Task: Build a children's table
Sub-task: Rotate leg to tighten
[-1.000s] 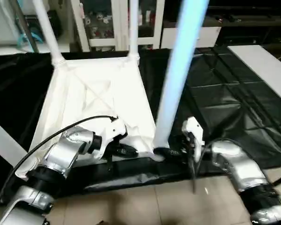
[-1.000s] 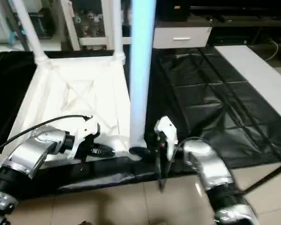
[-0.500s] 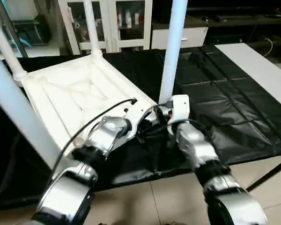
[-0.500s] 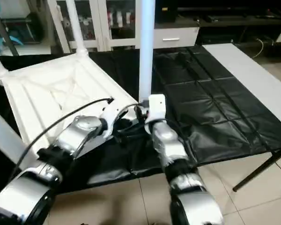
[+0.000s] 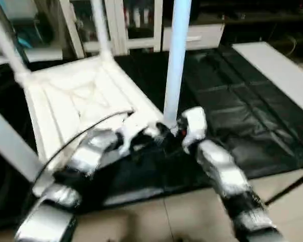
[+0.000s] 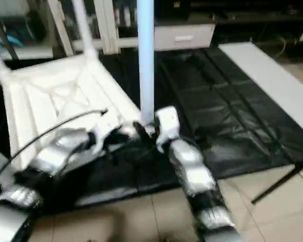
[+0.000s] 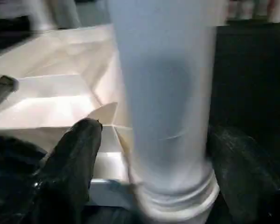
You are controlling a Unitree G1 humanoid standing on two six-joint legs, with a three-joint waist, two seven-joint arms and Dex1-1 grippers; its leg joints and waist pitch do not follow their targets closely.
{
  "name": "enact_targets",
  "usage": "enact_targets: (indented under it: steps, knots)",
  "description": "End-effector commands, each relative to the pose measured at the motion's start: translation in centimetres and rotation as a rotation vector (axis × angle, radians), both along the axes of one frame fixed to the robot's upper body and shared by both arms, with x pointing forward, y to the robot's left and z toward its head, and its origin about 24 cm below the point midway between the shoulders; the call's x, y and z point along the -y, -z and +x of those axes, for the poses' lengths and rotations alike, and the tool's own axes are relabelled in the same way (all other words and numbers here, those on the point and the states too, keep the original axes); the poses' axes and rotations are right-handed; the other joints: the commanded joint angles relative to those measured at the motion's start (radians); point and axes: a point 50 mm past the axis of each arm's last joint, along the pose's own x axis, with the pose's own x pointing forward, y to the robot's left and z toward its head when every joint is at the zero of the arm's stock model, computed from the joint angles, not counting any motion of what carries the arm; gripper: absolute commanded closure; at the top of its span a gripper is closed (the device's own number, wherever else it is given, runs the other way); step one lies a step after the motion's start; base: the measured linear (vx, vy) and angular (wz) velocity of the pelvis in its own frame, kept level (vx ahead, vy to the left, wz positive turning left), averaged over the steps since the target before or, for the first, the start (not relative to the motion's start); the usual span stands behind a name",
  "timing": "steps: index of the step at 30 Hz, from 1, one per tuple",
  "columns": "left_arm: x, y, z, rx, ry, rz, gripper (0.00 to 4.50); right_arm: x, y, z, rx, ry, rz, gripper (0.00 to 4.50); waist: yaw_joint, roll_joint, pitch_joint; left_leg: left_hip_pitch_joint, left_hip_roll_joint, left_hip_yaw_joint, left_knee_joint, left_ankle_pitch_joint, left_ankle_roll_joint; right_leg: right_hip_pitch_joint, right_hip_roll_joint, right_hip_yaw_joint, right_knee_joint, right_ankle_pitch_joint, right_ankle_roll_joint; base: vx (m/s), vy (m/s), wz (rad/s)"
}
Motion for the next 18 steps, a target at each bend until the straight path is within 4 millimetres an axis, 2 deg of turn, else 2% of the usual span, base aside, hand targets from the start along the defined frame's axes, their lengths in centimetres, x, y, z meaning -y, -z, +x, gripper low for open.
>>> enact_targets:
  steps: [1,2,3,4,6,8,10,11,12,13,14,15,16,18]
  knots:
    - [0.0,1.0,-1.7,-0.091,0.114,-0.024,4.5,0.4,-0.7,-1.1,0.003,-0.158,0.008,0.34,0.005,0.008,-0.054,0.006,0.033,-0.009,-0.077,-0.278,0.039,0.041,-0.036,0.03,-0.067,-0.213,-0.229,0.0,0.0,0.0]
    - [-0.4,1.0,-2.3,-0.119,0.143,-0.023,4.5,1.0,-0.7,-2.1,-0.009,-0.243,-0.015,0.34,0.007,0.011,-0.056,0.007,0.032,-0.009,-0.077,-0.278,0.038,0.044,-0.032,0.029,-0.065,-0.191,-0.233,0.0,0.0,0.0]
    - [-0.7,1.0,-2.6,-0.138,0.163,-0.022,4.5,1.3,-0.7,-2.7,-0.019,-0.298,-0.03,0.21,0.013,0.006,-0.055,0.006,0.034,-0.008,-0.076,-0.263,0.044,0.047,-0.032,0.029,-0.062,-0.154,-0.237,0.0,0.0,0.0]
    - [-0.8,0.9,-2.9,-0.148,0.175,-0.021,4.5,1.5,-0.7,-3.1,-0.027,-0.329,-0.04,0.08,0.016,0.008,-0.057,0.007,0.034,-0.006,-0.075,-0.241,0.052,0.049,-0.033,0.03,-0.058,-0.118,-0.244,0.0,0.0,0.0]
    - [-1.0,0.9,-3.3,-0.167,0.216,-0.022,4.5,1.9,-0.7,-3.5,-0.035,-0.356,-0.057,0.02,0.014,0.008,-0.057,0.005,0.031,-0.004,-0.073,-0.226,0.055,0.047,-0.034,0.029,-0.059,-0.107,-0.254,0.0,0.0,0.0]
    - [-1.0,0.8,-4.1,-0.19,0.289,-0.022,4.5,2.7,-0.9,-4.1,-0.044,-0.384,-0.093,0.02,0.014,0.007,-0.055,0.005,0.031,-0.003,-0.073,-0.232,0.05,0.048,-0.035,0.031,-0.061,-0.13,-0.252,0.0,0.0,0.0]
    - [-0.9,0.8,-4.2,-0.186,0.319,-0.015,4.5,3.1,-1.0,-4.5,-0.044,-0.384,-0.107,0.02,0.018,0.014,-0.05,0.016,0.033,0.0,-0.076,-0.267,0.036,0.039,-0.032,0.033,-0.071,-0.185,-0.237,0.0,0.0,0.0]
    - [-0.9,0.9,-4.2,-0.184,0.326,-0.011,4.5,3.3,-1.1,-4.8,-0.046,-0.387,-0.107,0.02,0.018,0.012,-0.05,0.016,0.032,0.001,-0.076,-0.278,0.031,0.038,-0.032,0.033,-0.071,-0.199,-0.235,0.0,0.0,0.0]
    - [-0.8,1.0,-4.0,-0.175,0.334,0.004,4.5,3.5,-1.2,-5.1,-0.049,-0.396,-0.109,0.02,0.017,0.003,-0.05,0.012,0.031,0.001,-0.077,-0.285,0.029,0.041,-0.033,0.033,-0.072,-0.216,-0.23,0.0,0.0,0.0]
    - [-0.7,1.0,-3.9,-0.166,0.345,0.02,4.5,3.7,-1.4,-5.6,-0.06,-0.415,-0.107,0.02,0.023,-0.001,-0.048,0.016,0.033,0.001,-0.079,-0.296,0.026,0.038,-0.033,0.035,-0.077,-0.246,-0.21,0.0,0.0,0.0]
    - [-0.6,1.0,-3.8,-0.158,0.355,0.036,4.5,3.9,-1.5,-6.1,-0.07,-0.433,-0.103,0.02,0.029,0.003,-0.049,0.017,0.035,-0.002,-0.08,-0.295,0.024,0.04,-0.035,0.035,-0.075,-0.249,-0.206,0.0,0.0,0.0]
    - [-0.6,0.9,-3.6,-0.153,0.362,0.048,4.5,4.0,-1.7,-6.4,-0.078,-0.445,-0.097,0.02,0.033,-0.004,-0.049,0.017,0.036,-0.001,-0.08,-0.294,0.027,0.038,-0.035,0.036,-0.076,-0.254,-0.197,0.0,0.0,0.0]
    - [-0.7,0.8,-3.3,-0.14,0.361,0.065,4.5,4.2,-1.6,-6.9,-0.086,-0.454,-0.096,0.02,0.037,-0.002,-0.049,0.013,0.034,-0.002,-0.081,-0.281,0.026,0.041,-0.037,0.036,-0.075,-0.259,-0.189,0.0,0.0,0.0]
    - [-0.7,0.6,-3.0,-0.122,0.354,0.078,4.5,4.3,-1.5,-7.2,-0.09,-0.455,-0.101,0.02,0.038,-0.002,-0.05,0.014,0.034,-0.001,-0.08,-0.281,0.026,0.038,-0.038,0.036,-0.076,-0.263,-0.184,0.0,0.0,0.0]
